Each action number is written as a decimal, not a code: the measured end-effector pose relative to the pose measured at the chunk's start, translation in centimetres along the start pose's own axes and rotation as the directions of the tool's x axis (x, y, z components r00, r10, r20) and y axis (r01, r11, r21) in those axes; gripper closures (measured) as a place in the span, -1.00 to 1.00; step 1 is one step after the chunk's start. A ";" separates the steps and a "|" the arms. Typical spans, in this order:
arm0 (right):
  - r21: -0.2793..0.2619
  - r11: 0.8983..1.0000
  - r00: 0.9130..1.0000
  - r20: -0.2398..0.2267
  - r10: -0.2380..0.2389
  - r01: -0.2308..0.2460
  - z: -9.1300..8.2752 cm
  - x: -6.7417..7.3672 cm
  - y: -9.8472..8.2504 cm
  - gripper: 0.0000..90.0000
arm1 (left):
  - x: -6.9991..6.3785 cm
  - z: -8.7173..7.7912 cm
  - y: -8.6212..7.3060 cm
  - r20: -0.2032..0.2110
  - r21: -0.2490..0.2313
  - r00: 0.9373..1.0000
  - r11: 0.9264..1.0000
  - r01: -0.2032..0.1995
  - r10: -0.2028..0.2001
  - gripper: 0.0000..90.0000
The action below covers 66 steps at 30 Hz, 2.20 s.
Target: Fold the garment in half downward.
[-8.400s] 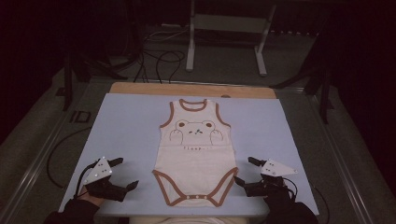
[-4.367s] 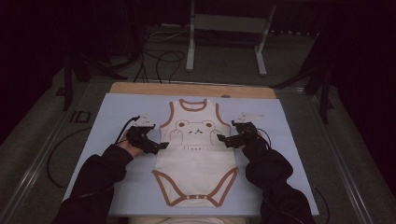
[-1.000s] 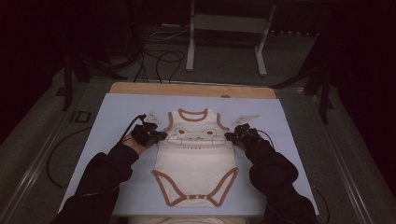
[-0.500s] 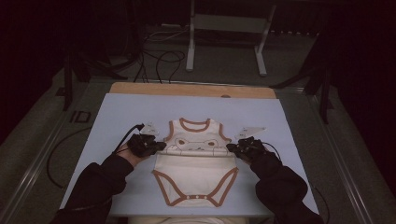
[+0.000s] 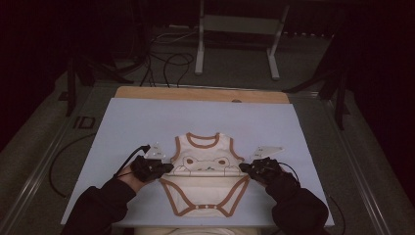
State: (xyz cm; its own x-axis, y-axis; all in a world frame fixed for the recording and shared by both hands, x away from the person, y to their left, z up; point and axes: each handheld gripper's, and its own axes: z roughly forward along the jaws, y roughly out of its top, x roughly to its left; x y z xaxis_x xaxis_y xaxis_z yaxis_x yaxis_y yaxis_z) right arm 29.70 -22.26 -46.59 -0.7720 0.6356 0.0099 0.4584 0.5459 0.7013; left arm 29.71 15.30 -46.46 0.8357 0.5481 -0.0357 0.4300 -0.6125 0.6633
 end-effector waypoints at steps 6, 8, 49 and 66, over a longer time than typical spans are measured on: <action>0.004 1.000 1.000 -0.009 -0.023 0.023 -0.6 1.2 -0.5 0.99 | -0.8 -0.1 -0.9 0.003 0.005 1.000 1.000 0.005 -0.005 0.99; 0.005 1.000 1.000 -0.011 -0.024 0.024 -0.7 1.4 -0.6 0.99 | -0.9 -0.1 -1.1 0.007 0.002 1.000 1.000 0.012 -0.012 0.99; 0.093 0.996 0.997 -0.080 0.017 -0.009 0.6 3.5 -5.5 0.98 | -4.4 1.3 -5.2 0.051 0.053 0.999 0.999 -0.010 0.008 0.98; 0.091 0.995 0.996 -0.078 -0.045 0.052 0.7 3.6 -5.7 0.94 | -4.5 1.5 -5.4 0.050 0.054 0.998 0.998 -0.032 0.029 0.95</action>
State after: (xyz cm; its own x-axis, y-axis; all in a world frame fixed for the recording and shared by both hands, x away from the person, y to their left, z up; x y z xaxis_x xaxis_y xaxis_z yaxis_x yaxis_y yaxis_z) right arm 24.60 -22.68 -51.06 -0.8237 0.5660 0.0338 0.4558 0.6255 0.6332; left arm 24.10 15.30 -50.97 0.8638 0.5010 -0.0534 0.4210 -0.6596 0.6227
